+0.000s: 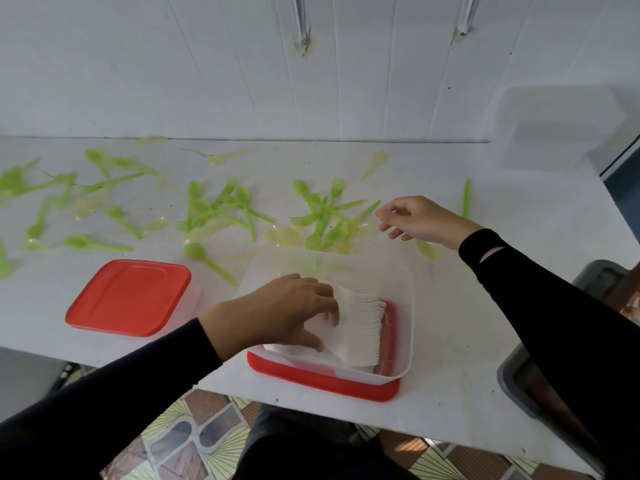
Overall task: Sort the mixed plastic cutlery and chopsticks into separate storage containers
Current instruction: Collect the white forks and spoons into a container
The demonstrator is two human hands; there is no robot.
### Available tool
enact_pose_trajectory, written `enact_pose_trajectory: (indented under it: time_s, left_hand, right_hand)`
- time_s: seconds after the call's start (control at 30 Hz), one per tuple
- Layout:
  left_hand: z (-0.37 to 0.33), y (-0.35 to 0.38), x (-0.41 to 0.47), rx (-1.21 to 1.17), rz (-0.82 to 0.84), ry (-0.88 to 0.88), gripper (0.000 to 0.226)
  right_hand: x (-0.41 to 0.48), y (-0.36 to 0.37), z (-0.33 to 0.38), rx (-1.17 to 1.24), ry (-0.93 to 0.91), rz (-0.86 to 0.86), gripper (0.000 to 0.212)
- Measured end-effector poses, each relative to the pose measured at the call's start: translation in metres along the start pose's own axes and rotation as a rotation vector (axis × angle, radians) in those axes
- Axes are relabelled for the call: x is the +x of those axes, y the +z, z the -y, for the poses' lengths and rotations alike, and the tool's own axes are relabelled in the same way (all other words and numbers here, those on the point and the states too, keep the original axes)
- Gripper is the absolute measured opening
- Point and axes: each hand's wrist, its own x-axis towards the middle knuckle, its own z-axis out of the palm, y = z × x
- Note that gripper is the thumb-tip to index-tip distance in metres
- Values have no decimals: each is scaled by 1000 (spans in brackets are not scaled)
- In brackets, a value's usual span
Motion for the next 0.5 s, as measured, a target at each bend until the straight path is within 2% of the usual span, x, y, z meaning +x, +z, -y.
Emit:
enact_pose_trajectory:
  time_s: [0.13, 0.23, 0.33, 0.4, 0.5]
  left_hand:
    - [6, 6, 3, -167, 31, -24, 42]
    - [13, 6, -2, -240, -39, -8, 35]
    - [24, -10, -15, -457, -290, 45, 26]
    - [40, -21, -29, -491, -496, 22, 25]
    - [84, -33, -61, -359, -705, -222, 27]
  right_hand:
    - [-6, 7, 10, 39, -39, 13, 23]
    - [-11, 15, 27, 73, -76, 18, 21]
    - [-10, 29, 52, 59, -112, 46, 22]
    - [-3, 44, 74, 49, -136, 76, 21]
    - [20, 80, 115, 20, -179, 124, 19]
